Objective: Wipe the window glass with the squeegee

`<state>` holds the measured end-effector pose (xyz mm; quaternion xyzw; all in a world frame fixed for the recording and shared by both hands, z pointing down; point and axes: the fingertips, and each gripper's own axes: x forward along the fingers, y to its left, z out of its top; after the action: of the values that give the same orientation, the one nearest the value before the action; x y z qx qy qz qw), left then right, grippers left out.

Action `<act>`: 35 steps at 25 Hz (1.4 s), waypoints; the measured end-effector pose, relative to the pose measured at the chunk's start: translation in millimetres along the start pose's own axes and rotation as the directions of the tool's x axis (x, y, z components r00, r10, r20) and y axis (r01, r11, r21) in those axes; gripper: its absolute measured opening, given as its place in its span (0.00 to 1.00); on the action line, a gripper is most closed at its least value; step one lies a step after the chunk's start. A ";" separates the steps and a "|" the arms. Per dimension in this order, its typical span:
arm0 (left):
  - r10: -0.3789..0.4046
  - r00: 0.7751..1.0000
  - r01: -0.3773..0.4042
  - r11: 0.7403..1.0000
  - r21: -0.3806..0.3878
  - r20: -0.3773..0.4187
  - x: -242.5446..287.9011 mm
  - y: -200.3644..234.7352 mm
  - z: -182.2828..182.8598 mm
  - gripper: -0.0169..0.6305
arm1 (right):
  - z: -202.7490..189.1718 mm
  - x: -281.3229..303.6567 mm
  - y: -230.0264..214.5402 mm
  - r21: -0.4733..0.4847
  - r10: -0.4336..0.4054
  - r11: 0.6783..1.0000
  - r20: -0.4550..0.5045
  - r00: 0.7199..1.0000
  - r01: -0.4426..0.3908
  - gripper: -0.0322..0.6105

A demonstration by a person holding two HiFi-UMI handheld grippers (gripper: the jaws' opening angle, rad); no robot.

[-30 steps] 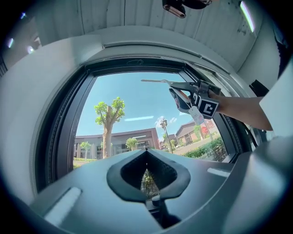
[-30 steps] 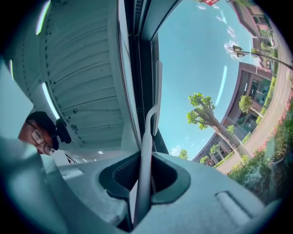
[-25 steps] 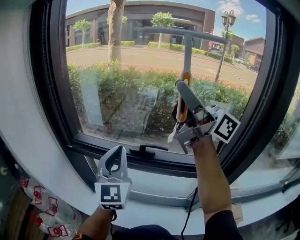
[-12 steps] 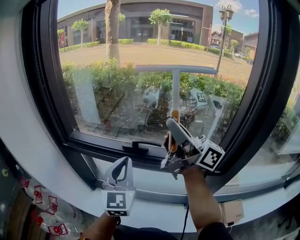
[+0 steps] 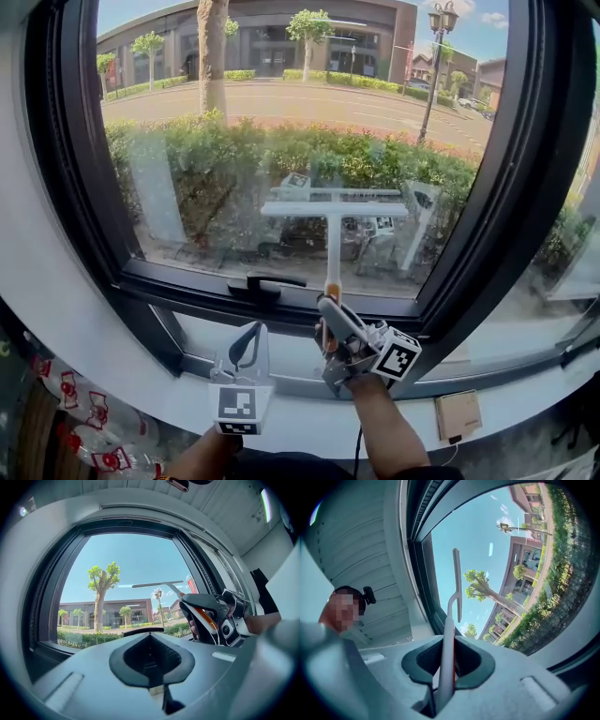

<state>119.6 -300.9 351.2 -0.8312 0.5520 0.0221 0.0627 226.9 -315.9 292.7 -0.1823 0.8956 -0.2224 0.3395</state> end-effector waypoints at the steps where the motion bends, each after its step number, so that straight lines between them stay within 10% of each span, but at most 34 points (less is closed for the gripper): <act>1: -0.005 1.000 0.005 1.000 -0.003 -0.003 0.8 -2.6 -1.9 0.05 | -0.2 -0.8 0.1 -0.003 -0.002 1.000 -0.006 1.000 0.002 0.12; 12: -0.007 1.000 0.007 1.000 -0.010 -0.007 4.6 -8.5 -6.0 0.05 | 11.3 -10.7 7.5 -0.081 -0.036 0.996 -0.030 0.999 0.034 0.12; 26: -0.055 0.996 0.049 0.996 0.075 0.077 12.5 -29.9 33.1 0.05 | 168.5 42.8 93.7 -0.192 0.210 0.960 0.020 0.977 -0.203 0.12; 35: -0.056 0.995 0.051 0.997 0.059 0.077 14.5 -34.7 32.8 0.05 | 167.5 33.4 74.7 -0.138 0.179 0.976 0.053 0.982 -0.170 0.12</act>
<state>158.2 -296.7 320.0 -0.8420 0.5271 0.0373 0.1086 305.7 -315.5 123.8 -0.1322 0.9095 -0.1253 0.3737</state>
